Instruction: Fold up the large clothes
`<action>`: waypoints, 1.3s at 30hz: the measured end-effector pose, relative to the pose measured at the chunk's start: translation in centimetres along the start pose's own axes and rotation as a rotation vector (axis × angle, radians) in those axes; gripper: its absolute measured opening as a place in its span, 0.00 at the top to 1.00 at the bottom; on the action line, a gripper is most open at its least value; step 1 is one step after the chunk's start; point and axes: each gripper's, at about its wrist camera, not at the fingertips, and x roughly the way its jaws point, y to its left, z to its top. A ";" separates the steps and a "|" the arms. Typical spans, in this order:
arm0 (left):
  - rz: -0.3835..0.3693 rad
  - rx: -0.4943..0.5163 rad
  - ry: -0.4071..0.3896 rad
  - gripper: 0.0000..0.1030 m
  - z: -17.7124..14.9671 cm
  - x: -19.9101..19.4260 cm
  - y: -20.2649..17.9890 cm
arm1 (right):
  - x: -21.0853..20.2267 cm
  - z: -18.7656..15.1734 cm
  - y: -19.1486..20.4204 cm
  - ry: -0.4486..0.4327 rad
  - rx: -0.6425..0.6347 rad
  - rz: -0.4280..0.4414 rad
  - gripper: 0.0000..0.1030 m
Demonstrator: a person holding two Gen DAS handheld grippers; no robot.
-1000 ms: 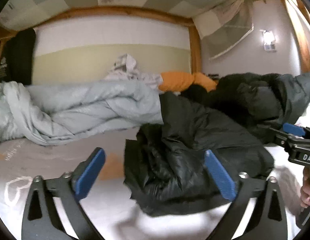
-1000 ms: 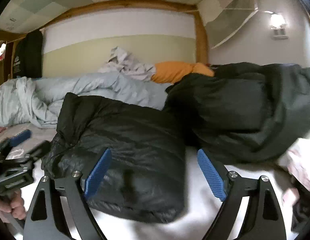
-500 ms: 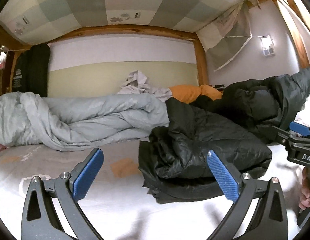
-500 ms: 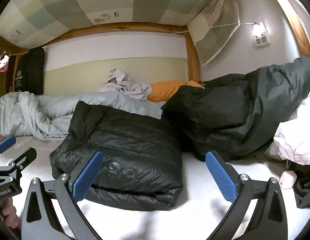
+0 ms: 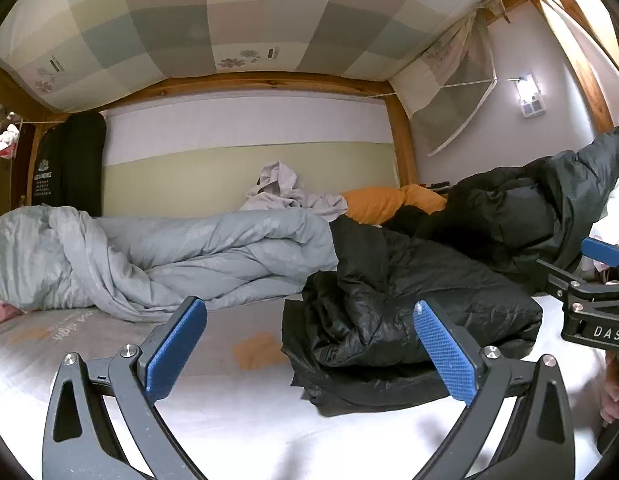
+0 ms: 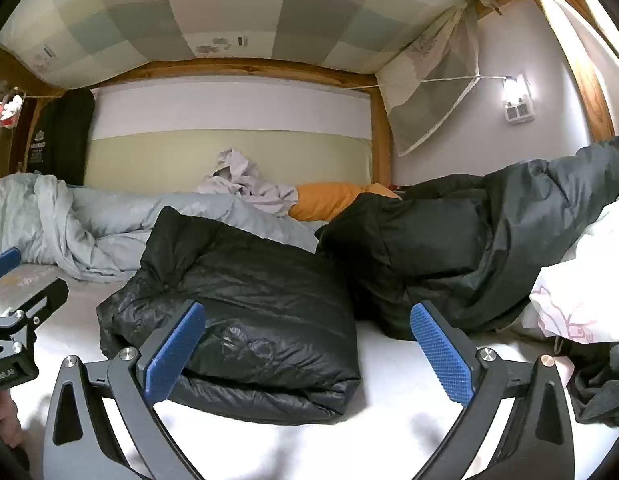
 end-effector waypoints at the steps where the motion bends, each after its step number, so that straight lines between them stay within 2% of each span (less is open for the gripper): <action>1: -0.001 -0.002 0.001 0.00 0.0 0.0 0.0 | 0.0 0.0 0.0 0.000 0.001 -0.002 0.00; 39: 0.017 -0.038 0.032 0.00 -0.1 0.6 -0.2 | 0.0 0.0 -0.3 -0.010 -0.012 0.000 0.00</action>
